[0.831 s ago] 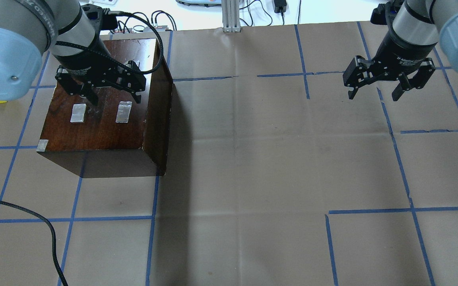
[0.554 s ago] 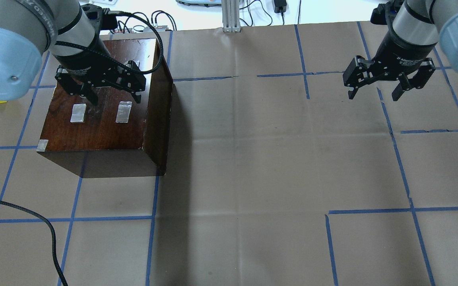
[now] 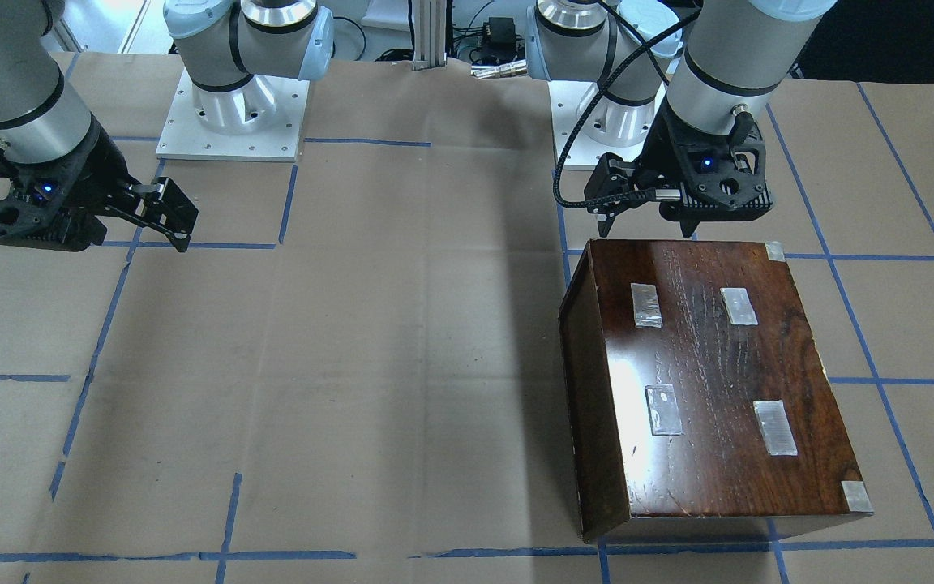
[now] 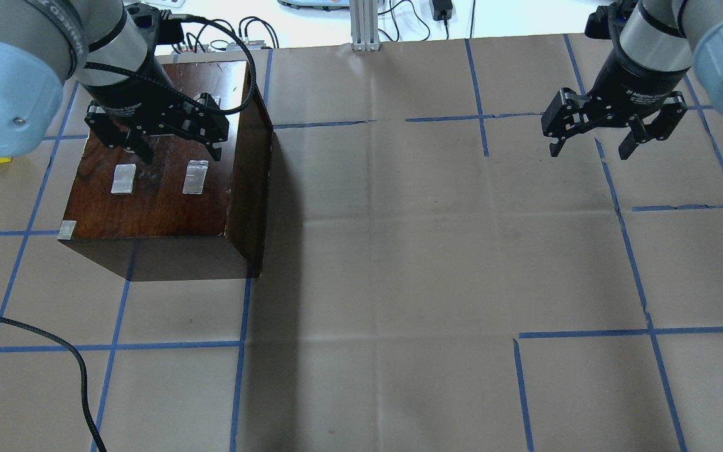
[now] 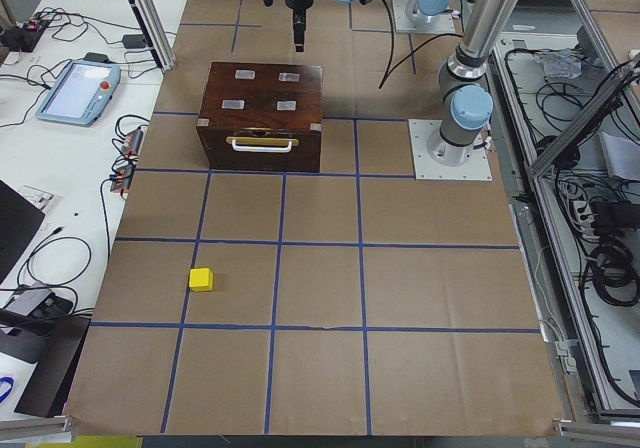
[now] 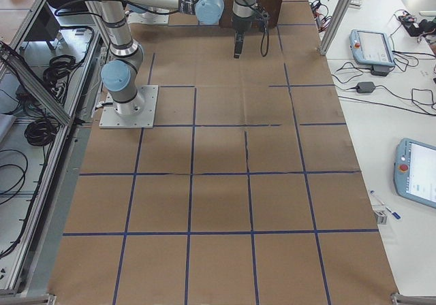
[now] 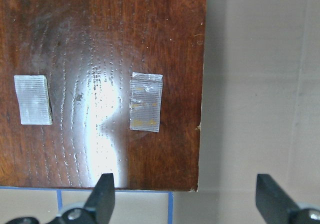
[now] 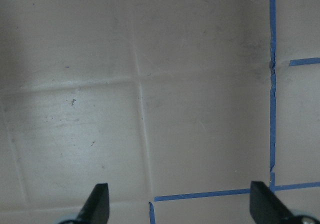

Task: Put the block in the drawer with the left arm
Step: 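Move the left gripper off the cabinet top toward the drawer handle side, then lower the left gripper and hook the white drawer handle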

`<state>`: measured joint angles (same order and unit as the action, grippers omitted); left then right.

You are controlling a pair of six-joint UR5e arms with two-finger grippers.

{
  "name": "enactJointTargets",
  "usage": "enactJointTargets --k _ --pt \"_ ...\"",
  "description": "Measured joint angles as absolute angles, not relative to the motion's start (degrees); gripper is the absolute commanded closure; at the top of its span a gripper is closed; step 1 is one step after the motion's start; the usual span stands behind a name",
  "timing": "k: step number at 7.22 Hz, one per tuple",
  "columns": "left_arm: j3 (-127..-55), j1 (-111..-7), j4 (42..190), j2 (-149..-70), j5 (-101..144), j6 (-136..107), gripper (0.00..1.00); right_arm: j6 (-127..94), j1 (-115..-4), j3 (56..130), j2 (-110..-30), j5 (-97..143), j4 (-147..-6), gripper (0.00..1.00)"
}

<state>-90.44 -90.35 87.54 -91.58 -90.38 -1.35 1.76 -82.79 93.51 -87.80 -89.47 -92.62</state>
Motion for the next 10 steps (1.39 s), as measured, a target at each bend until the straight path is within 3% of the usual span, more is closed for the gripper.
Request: enactJointTargets --k 5,10 --pt "-89.0 -84.9 87.0 -92.8 -89.9 2.6 0.01 1.8 -82.8 93.5 -87.8 -89.5 -92.6 0.0" --pt "-88.4 -67.8 86.6 -93.5 -85.4 19.9 0.01 1.8 -82.8 93.5 -87.8 -89.5 -92.6 0.0"
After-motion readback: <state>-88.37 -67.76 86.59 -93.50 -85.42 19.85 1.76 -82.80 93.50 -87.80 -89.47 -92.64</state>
